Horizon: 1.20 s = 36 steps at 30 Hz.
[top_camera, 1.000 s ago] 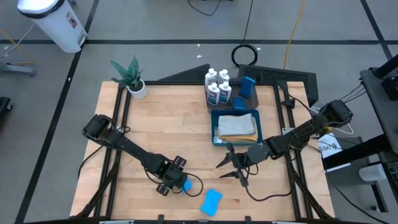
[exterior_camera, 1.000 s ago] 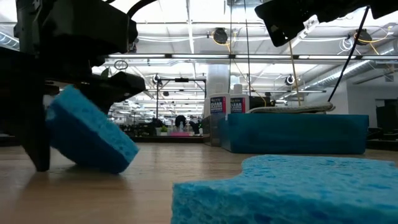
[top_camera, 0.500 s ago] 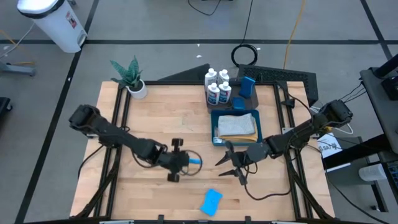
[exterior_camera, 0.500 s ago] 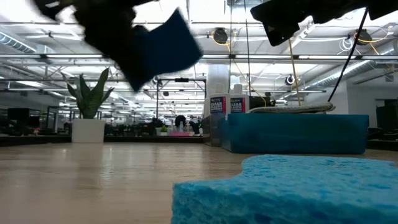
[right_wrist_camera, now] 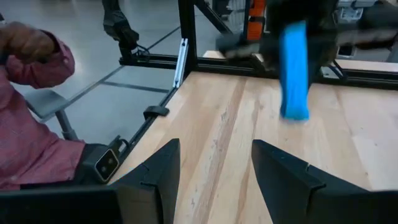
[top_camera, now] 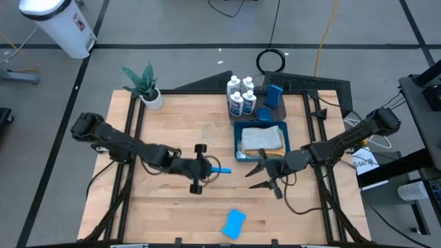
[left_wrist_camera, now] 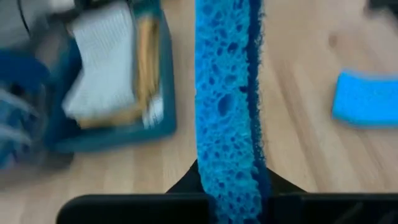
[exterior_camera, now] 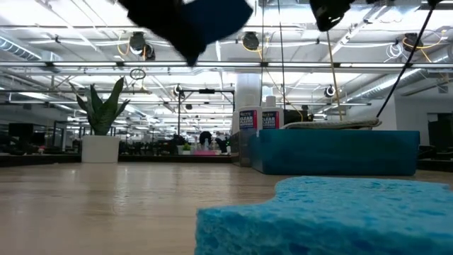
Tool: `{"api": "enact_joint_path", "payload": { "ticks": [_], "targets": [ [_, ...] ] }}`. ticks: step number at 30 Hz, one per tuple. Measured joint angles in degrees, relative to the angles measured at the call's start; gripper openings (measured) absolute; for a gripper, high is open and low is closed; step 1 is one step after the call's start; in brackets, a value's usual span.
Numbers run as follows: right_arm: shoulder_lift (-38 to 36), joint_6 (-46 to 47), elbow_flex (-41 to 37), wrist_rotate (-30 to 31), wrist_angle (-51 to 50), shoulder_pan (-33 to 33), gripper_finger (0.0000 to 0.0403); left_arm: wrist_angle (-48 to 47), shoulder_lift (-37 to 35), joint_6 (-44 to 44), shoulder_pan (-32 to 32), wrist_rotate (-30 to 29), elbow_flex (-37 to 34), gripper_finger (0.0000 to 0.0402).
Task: Pick & Place Kitchen Items
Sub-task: Put the blue dishwashing sponge into the right black bin
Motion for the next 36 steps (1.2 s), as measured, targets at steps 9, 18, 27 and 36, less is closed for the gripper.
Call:
{"api": "enact_joint_path", "payload": {
  "ticks": [9,18,27,36],
  "targets": [
    [-7.0,2.4,-4.5,0.0,-4.0,0.0,0.0171,15.1,-15.3,1.8,9.9,5.4,-14.9,0.0008],
    [-8.3,-6.7,-10.1,8.9,11.6,-7.1,0.0171,45.5,-26.1,-3.5,20.1,18.4,-36.2,0.0008],
    [-8.2,-3.5,-10.1,8.8,25.6,-21.4,0.0171,48.5,-26.3,-8.5,21.4,17.6,-37.6,0.0008],
    [-8.7,-6.3,-10.1,5.5,26.9,-28.6,0.0171,54.1,-26.3,-15.9,21.2,13.7,-37.5,0.0007]
  ]
}}
